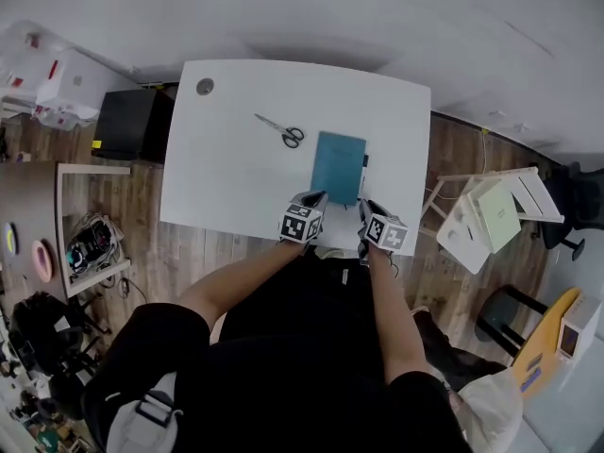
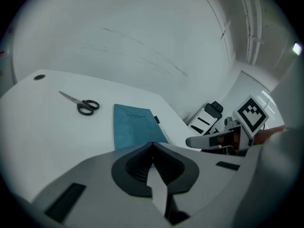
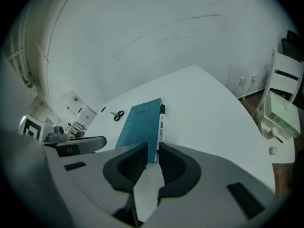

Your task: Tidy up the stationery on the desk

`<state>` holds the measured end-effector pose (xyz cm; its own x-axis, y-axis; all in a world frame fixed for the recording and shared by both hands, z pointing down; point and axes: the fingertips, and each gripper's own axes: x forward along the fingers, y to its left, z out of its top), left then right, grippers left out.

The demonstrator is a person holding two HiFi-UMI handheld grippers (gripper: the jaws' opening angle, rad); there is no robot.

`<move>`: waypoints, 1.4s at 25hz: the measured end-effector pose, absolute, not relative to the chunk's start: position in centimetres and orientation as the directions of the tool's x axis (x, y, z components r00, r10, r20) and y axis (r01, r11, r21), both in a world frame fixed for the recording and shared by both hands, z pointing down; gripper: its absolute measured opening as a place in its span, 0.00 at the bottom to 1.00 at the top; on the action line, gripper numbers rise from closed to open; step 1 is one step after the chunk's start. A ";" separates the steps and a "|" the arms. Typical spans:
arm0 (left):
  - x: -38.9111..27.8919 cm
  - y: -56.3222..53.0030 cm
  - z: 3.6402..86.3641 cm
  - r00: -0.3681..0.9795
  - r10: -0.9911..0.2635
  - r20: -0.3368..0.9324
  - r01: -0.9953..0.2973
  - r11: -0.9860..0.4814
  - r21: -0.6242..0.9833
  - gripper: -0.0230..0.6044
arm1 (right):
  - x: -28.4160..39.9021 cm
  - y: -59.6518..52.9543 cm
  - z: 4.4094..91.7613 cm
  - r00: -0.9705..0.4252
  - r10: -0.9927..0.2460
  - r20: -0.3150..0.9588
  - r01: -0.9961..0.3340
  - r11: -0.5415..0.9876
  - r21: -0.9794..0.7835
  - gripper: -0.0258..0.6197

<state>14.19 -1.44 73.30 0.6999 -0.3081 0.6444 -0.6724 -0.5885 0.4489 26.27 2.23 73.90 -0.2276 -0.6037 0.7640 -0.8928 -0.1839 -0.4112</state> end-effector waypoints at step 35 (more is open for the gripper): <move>-1.5 1.3 70.3 0.623 -0.463 0.631 -0.777 -0.465 0.425 0.06 | 7.9 4.0 71.7 -0.365 -0.564 0.741 -0.925 0.129 -0.357 0.17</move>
<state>-1.53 1.27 70.30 0.6226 -0.4631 0.6307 -0.7765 -0.4652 0.4250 7.88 4.04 71.72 -0.3649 -0.5637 0.7410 -0.9250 0.1293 -0.3572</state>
